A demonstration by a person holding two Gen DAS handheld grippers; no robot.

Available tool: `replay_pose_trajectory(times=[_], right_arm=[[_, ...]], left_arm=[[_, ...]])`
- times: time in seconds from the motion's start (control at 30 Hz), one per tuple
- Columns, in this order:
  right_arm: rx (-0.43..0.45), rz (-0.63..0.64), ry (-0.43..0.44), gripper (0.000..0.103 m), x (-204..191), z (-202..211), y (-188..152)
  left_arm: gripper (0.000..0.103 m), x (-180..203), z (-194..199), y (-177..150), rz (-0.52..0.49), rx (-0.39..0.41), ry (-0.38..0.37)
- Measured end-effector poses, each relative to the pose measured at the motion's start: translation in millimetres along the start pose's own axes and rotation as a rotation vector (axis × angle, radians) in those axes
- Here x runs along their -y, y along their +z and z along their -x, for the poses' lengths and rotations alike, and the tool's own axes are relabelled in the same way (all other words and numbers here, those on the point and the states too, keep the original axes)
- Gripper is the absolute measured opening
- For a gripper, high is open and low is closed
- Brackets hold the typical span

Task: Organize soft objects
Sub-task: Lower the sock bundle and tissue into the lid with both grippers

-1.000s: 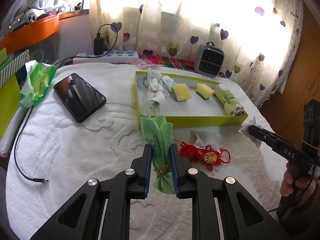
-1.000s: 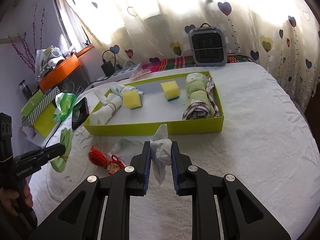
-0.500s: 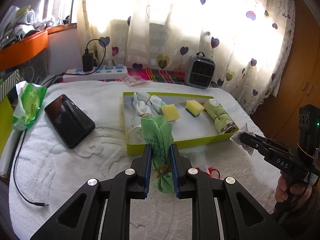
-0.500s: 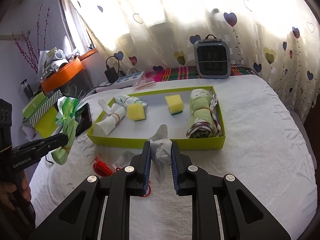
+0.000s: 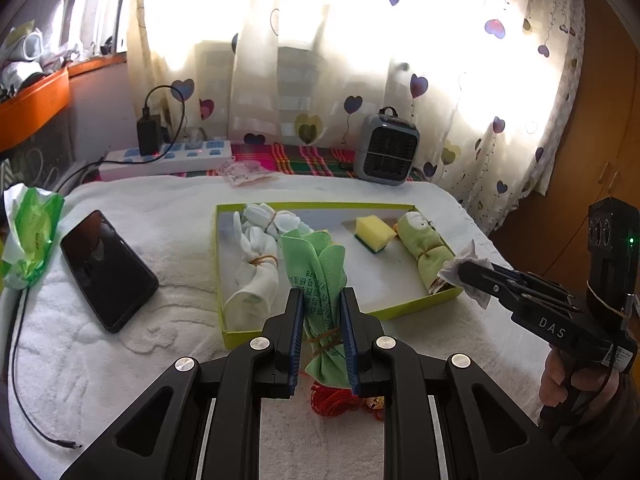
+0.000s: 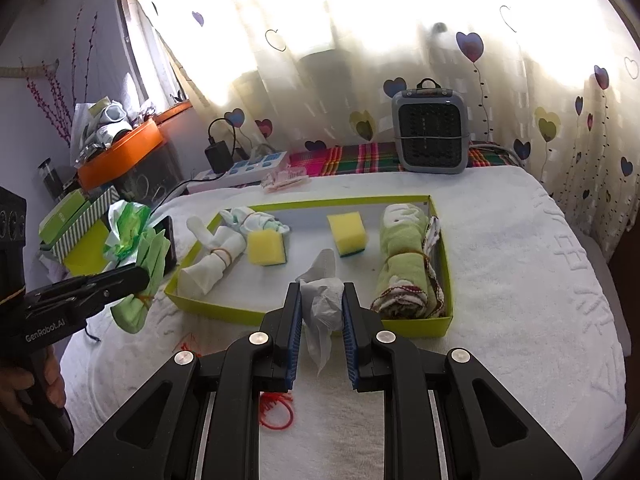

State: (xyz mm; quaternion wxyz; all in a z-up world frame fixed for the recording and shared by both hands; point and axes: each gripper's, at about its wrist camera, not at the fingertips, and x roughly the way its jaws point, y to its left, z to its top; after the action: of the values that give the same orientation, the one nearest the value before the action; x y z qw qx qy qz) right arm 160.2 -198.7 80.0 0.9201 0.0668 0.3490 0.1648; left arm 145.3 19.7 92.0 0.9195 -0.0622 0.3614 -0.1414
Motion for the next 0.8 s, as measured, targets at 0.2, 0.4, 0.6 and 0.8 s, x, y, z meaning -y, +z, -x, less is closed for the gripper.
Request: replay_pose_trajectory(times=[0.2,0.4,0.6,0.8], right_arm=[[-0.006,0.004,-0.011,0.020,6.0,-11.2,12.3],[-0.010,0.006,-0.013,0.020,10.8,-24.9,26.0],[-0.019,0.014,0.004,0.020,9.3,-41.0,39.6],[-0.051,0.017,0.041,0.020,6.8,-63.3,47.1]], left_arm=[[0.017,9.3,-15.6,7.9,-0.011,-0.012,-0.021],[0.017,15.9,-33.8,13.1,-0.019,-0.032,-0.034],[0.017,19.0,-54.5,17.5,-0.017,-0.056,-0.033],[0.017,18.5,-70.3,19.0,-0.019,-0.079,-0.022]])
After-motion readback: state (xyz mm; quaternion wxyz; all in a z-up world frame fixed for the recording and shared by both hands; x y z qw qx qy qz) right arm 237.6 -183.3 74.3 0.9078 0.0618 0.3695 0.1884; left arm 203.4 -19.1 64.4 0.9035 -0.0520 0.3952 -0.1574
